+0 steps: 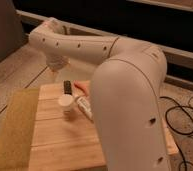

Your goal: Move the arm in a circular motion

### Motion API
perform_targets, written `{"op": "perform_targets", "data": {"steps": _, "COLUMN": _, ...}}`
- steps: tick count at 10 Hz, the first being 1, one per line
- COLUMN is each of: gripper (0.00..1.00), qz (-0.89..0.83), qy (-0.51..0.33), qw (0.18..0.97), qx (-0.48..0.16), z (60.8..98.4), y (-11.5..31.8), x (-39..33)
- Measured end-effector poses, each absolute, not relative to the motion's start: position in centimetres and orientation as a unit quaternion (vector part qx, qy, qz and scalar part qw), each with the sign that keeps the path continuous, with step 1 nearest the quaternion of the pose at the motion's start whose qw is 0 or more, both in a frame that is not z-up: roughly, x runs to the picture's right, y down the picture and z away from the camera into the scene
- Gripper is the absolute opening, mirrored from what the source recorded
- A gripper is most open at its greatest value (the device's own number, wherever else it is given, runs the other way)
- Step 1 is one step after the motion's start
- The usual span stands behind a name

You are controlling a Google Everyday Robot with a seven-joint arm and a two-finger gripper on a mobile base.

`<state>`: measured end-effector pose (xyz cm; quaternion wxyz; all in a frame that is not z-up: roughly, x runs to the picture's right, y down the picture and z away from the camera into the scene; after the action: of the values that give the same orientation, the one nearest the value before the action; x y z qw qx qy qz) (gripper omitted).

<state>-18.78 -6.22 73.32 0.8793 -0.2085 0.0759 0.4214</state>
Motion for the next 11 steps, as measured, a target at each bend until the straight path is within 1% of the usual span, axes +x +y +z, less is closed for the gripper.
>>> {"op": "perform_targets", "data": {"steps": 3, "gripper": 0.65, "qz": 0.441, "qy": 0.068, "qw": 0.868, "qx": -0.217, "z": 72.5, "y": -2.6, "x": -20.2}}
{"op": "perform_targets", "data": {"steps": 7, "gripper": 0.65, "qz": 0.529, "qy": 0.127, "qw": 0.817, "qx": -0.192, "z": 73.2, "y": 0.6, "x": -15.7}}
{"op": "perform_targets", "data": {"steps": 9, "gripper": 0.65, "qz": 0.579, "qy": 0.165, "qw": 0.774, "qx": -0.197, "z": 74.0, "y": 1.1, "x": -11.6}}
{"op": "perform_targets", "data": {"steps": 11, "gripper": 0.65, "qz": 0.619, "qy": 0.173, "qw": 0.741, "qx": -0.196, "z": 74.6, "y": -0.2, "x": -8.7}}
